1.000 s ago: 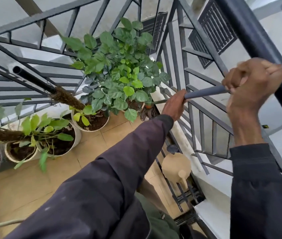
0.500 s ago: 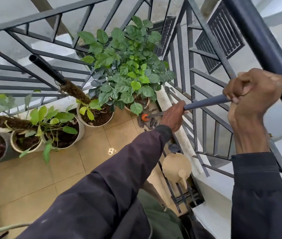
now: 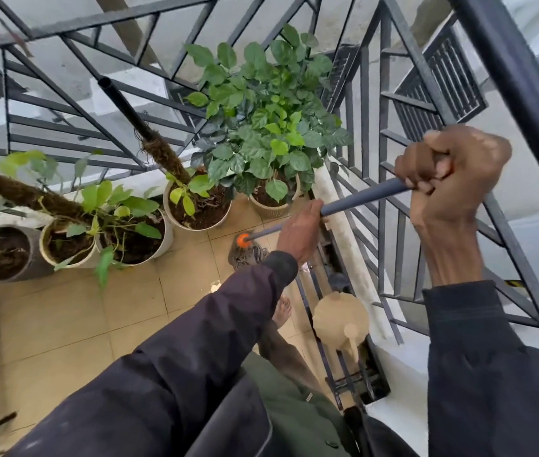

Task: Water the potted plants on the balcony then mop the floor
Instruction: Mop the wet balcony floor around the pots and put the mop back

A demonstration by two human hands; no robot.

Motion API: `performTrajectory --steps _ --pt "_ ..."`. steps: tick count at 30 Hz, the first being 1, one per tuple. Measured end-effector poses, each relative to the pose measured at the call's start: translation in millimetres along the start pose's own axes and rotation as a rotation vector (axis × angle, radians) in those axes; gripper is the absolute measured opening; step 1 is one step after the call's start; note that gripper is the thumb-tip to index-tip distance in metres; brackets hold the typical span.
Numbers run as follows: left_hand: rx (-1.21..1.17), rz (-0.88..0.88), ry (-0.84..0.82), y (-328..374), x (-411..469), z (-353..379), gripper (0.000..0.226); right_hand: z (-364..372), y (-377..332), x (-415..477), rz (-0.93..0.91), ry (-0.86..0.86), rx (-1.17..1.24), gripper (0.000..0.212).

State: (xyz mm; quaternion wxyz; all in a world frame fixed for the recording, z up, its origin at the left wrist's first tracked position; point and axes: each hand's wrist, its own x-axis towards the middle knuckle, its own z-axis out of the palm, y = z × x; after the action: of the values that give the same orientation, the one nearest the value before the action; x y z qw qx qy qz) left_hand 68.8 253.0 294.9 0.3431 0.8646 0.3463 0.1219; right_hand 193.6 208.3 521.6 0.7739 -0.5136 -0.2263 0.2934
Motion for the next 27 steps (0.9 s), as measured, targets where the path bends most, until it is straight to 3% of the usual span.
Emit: performTrajectory --steps 2,4,8,12,18,23,27 --pt "-0.059 0.030 0.001 6.5 13.3 -5.7 0.007 6.9 -7.3 3.8 -0.087 -0.021 0.004 0.039" --pt "-0.115 0.002 -0.066 9.1 24.8 -8.5 0.013 10.6 -5.0 4.3 -0.130 -0.027 -0.024 0.039" --pt "-0.116 -0.033 -0.197 -7.8 18.9 -5.8 0.021 17.5 24.9 -17.2 -0.098 -0.007 -0.159 0.041" --pt "-0.113 -0.057 -0.193 -22.3 -0.8 -9.7 0.021 25.4 38.9 -26.7 -0.066 0.037 -0.174 0.050" --pt "-0.054 -0.152 -0.166 -67.0 -54.7 -24.4 0.029 50.6 61.3 -42.6 0.093 0.057 -0.099 0.046" --pt "-0.033 -0.192 -0.165 -104.9 -111.3 -42.3 0.030 72.3 88.2 -78.6 0.189 -0.002 -0.033 0.046" --pt "-0.071 -0.155 -0.065 -110.1 -116.5 -59.4 0.033 96.3 79.2 -82.1 0.126 -0.097 0.012 0.043"
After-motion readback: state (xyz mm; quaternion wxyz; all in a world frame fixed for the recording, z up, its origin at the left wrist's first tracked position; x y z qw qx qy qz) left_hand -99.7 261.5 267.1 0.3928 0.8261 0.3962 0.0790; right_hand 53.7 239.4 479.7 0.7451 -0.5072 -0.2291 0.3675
